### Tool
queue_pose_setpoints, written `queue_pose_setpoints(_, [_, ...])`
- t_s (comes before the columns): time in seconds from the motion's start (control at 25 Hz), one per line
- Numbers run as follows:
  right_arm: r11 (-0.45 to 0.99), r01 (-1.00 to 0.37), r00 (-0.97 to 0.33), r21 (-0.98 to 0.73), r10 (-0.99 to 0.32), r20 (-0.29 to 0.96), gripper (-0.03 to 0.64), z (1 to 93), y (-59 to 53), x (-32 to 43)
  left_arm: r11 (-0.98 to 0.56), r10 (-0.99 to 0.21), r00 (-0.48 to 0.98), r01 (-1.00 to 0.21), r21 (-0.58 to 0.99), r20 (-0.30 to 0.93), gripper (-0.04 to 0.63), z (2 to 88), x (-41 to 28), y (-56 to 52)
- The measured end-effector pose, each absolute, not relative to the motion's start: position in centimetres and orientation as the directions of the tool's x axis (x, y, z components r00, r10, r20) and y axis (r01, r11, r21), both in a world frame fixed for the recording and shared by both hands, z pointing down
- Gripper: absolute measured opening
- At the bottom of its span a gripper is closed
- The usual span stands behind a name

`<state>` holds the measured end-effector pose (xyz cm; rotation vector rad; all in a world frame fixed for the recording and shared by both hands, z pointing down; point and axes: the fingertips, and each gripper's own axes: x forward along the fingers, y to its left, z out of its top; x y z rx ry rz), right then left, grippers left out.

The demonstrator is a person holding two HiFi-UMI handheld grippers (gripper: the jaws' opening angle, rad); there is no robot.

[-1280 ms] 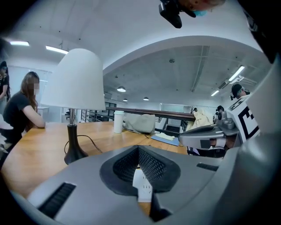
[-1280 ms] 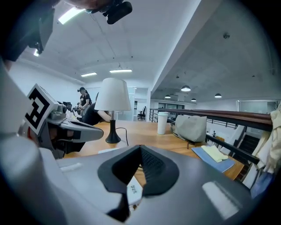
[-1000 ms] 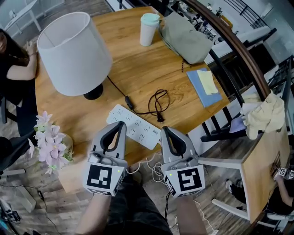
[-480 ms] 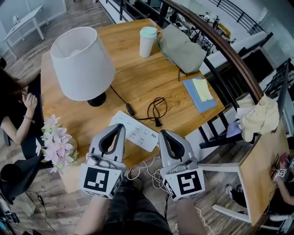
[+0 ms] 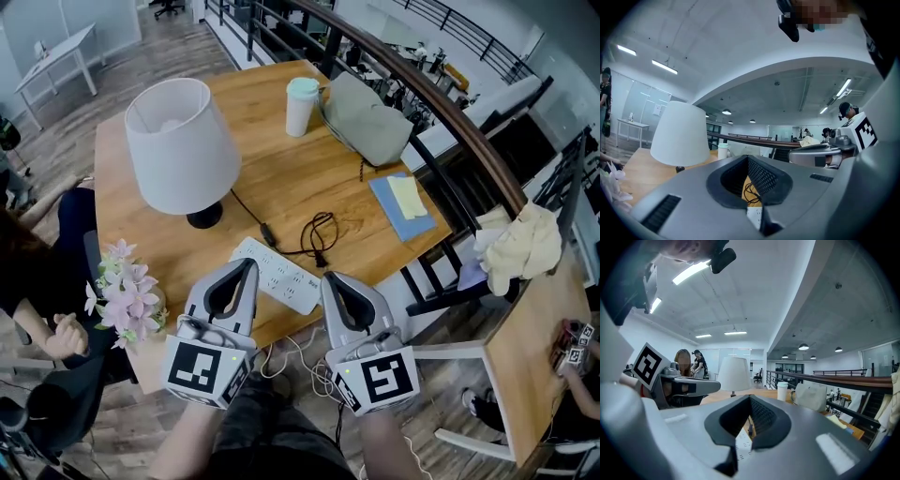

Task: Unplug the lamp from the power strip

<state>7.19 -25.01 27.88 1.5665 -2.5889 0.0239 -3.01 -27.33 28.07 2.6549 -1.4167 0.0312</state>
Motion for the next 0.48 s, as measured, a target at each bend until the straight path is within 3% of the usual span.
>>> queue_pose_setpoints(0.48, [0.495,-0.867,-0.492,0.052,-0.868,0.059,0.008,25.2,-23.5,6.6,-0.547,-0.830,0.556,-0.828,0.127,0.047,-0.005,25.6,-3.2,-25.7])
